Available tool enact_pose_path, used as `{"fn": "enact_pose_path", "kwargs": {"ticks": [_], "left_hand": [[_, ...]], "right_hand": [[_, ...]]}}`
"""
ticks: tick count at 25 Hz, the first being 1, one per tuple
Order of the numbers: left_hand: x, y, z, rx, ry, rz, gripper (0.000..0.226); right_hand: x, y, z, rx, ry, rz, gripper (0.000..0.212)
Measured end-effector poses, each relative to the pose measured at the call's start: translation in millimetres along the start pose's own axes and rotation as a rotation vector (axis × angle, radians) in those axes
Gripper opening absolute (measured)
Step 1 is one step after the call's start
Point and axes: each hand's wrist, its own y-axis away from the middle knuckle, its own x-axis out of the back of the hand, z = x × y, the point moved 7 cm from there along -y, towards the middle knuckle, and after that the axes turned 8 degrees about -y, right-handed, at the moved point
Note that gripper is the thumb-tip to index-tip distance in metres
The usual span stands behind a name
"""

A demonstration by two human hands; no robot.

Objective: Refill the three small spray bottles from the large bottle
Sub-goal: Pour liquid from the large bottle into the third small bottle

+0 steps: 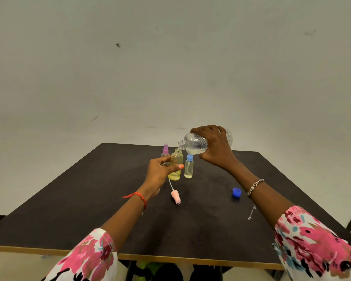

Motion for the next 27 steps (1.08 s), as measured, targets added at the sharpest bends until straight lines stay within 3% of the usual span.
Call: {"fn": "enact_pose_path", "kwargs": {"ticks": [27], "left_hand": [[0.6,3.5,2.0,-0.023,-0.002,-0.001,0.041]], "right_hand": [[1.5,1.0,-3.8,0.026,-0.01,0.002,0.055]]}}
